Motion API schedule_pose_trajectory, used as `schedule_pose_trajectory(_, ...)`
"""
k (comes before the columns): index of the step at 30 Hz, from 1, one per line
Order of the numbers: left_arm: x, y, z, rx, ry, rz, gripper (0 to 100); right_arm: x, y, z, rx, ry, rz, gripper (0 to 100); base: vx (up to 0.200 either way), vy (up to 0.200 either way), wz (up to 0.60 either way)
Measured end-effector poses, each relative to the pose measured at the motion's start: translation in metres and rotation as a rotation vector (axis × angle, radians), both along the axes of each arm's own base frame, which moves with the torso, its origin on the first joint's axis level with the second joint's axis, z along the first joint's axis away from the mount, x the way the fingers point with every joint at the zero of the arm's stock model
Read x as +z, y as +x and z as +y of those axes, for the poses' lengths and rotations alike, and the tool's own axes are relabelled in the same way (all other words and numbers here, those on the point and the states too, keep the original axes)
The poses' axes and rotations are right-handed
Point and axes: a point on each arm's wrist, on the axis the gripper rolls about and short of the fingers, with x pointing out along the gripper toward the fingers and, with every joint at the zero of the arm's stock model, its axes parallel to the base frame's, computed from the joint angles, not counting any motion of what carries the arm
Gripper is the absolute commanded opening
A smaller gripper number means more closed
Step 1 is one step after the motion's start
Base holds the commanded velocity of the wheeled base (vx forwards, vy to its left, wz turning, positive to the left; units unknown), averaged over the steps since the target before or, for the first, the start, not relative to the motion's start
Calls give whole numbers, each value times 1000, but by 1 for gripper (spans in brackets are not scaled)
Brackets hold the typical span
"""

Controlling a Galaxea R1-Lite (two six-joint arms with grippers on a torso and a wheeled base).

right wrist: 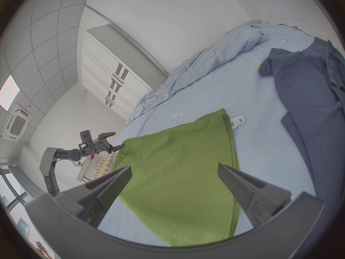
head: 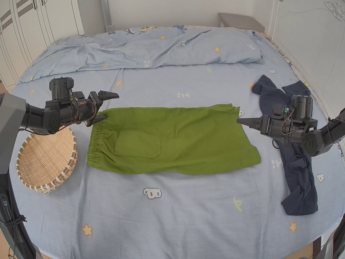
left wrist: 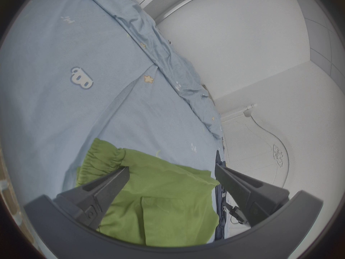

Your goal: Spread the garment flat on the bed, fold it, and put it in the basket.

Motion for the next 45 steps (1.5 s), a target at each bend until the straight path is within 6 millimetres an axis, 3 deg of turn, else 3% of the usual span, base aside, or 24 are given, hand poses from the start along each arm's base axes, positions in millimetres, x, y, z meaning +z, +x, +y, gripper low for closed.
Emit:
schedule_pose_trajectory(8, -16, 32, 3, 49, -6, -16, 100, 9, -8, -2, -5, 8, -17, 100, 0, 0, 0)
schedule_pose_trajectory(17, -28, 35, 7, 61, -3, 28, 100, 14, -9, -5, -13, 10, -31, 100, 0, 0, 0)
schedule_pose_trajectory(21, -20, 25, 8, 64, -2, 28, 100, 15, -9, -6, -16, 10, -35, 100, 0, 0, 0)
schedule_pose_trajectory(28, -9, -11, 8, 60, 7, 36, 100, 17, -10, -6, -16, 10, -39, 100, 0, 0, 0)
schedule_pose_trajectory(38, -36, -56, 22, 35, 142, 0, 100, 20, -14, -4, -8, 11, -46, 100, 0, 0, 0)
schedule_pose_trajectory(45, -52, -61, 26, 29, 178, 23, 100, 21, -15, -3, -5, 12, -46, 100, 0, 0, 0)
